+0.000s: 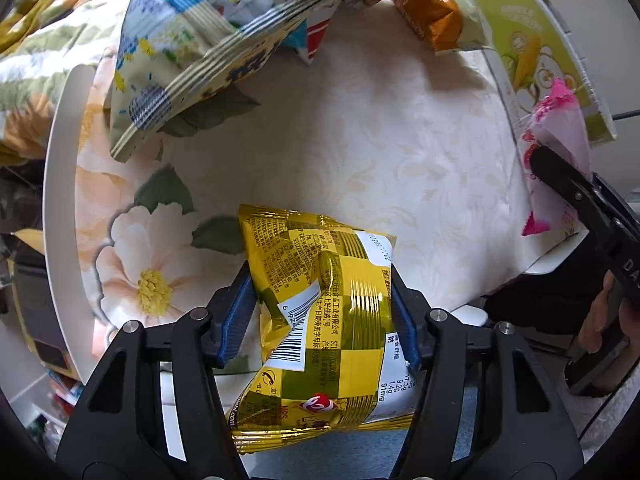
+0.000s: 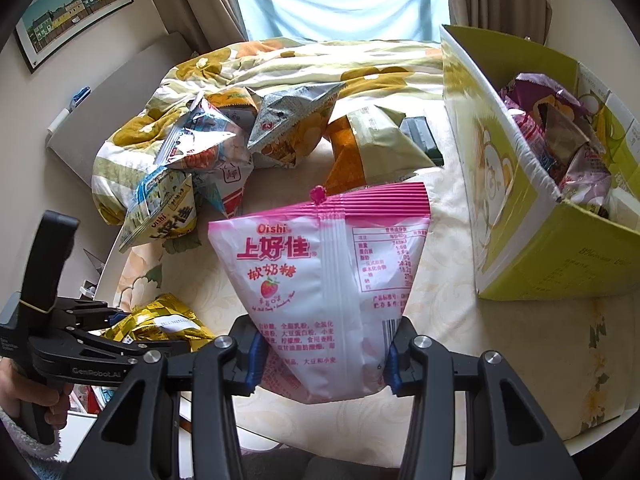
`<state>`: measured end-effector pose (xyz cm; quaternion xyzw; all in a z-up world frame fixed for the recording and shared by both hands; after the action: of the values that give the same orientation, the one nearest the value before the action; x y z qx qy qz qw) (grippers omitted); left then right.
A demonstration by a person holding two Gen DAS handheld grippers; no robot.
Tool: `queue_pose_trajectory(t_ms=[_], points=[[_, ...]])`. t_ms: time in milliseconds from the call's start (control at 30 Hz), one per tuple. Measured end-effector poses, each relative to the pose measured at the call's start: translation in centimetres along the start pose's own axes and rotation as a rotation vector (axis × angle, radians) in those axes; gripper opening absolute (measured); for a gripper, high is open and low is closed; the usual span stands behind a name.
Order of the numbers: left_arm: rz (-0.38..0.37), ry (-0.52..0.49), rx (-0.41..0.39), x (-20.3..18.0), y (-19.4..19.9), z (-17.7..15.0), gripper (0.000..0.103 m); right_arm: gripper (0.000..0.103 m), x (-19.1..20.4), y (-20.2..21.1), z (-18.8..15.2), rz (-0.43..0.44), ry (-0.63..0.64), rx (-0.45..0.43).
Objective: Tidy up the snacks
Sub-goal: 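Lift both held bags and carry them over the yellow-green box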
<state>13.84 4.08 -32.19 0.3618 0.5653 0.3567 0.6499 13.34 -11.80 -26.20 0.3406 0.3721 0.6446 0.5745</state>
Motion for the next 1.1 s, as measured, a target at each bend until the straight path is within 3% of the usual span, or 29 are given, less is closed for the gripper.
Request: queue_pose_trajectory(t_ms=[300, 633, 933, 1100], points=[[-0.061, -0.145, -0.126, -5.7, 5.5, 1.6, 0.057, 0.042, -1.6, 4.4, 1.5, -0.034, -0.040, -0.065], [-0.115, -0.284, -0.314, -16.6, 10.2, 9.5, 0.057, 0.042, -8.7, 10.6, 6.9, -0.078, -0.118, -0.209], [-0.152, -0.333, -0.388, -27.3, 6.6, 17.9, 0.057, 0.042, -18.6, 11.1, 10.6, -0.123, -0.150, -0.224], [-0.169, -0.330, -0.360, -31.5, 1.9, 22.0, 0.057, 0.042, -23.8, 9.9, 11.9, -0.131, -0.171, -0.214]])
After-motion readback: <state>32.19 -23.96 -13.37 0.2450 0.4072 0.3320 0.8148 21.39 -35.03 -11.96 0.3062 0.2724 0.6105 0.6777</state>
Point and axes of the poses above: each gripper's, at about its wrist camera, not at the fingertips, and y roughly against the way its jaws point, x to its left, z to its top, the point moved 3 cm from there along -y, roughly the way its jaws point, and after that the axes turned 13 degrees about -z, right-handed, at the moved point
